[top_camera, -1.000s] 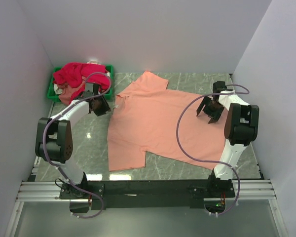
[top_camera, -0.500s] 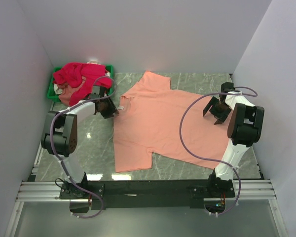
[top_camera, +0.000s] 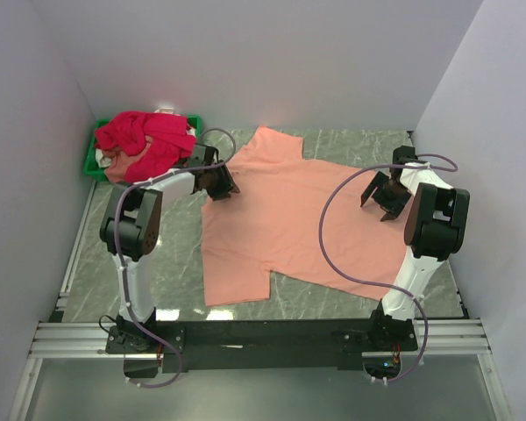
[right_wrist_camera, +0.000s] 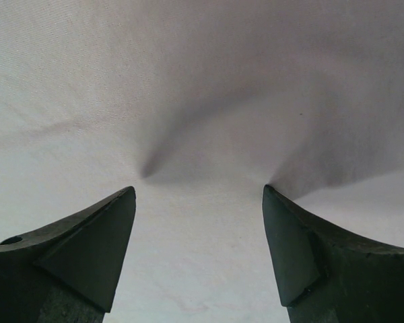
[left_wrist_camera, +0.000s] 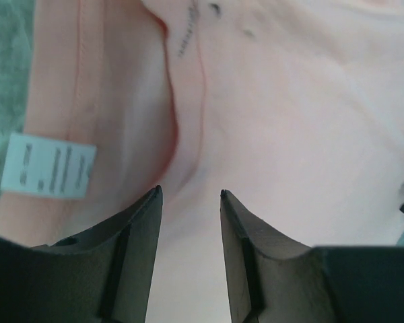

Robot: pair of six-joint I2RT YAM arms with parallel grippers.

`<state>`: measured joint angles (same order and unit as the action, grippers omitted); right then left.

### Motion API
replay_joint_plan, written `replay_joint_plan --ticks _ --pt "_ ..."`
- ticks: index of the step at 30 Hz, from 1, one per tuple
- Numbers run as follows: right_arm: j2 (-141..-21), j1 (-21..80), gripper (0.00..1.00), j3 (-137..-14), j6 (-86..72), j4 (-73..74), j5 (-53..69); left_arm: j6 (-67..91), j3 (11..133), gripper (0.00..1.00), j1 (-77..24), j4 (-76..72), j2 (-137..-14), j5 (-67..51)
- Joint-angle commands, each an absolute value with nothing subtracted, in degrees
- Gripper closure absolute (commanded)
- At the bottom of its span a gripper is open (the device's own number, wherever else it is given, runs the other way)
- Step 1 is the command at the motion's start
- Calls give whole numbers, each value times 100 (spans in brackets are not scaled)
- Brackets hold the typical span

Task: Fold and stack the t-shirts
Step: Fold the tshirt

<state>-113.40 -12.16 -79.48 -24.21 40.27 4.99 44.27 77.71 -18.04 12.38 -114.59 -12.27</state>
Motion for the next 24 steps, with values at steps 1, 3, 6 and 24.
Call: replay_joint_plan --ticks 1,3,6,24 --pt "-11496 -1301 18 -7884 -2364 4131 290 4447 8182 54 -1758 1089 -11768 -1362" --pt "-11514 -1309 18 -7910 -2373 4140 308 4377 8411 54 -1758 1160 -11978 -1336" --pt "-11540 -1292 18 -7963 -2373 4166 316 4298 8639 54 -1758 1257 -12260 -1292" --pt "-12321 -1178 18 -9518 -2285 5026 193 3929 10432 55 -1503 2065 -13622 -905"
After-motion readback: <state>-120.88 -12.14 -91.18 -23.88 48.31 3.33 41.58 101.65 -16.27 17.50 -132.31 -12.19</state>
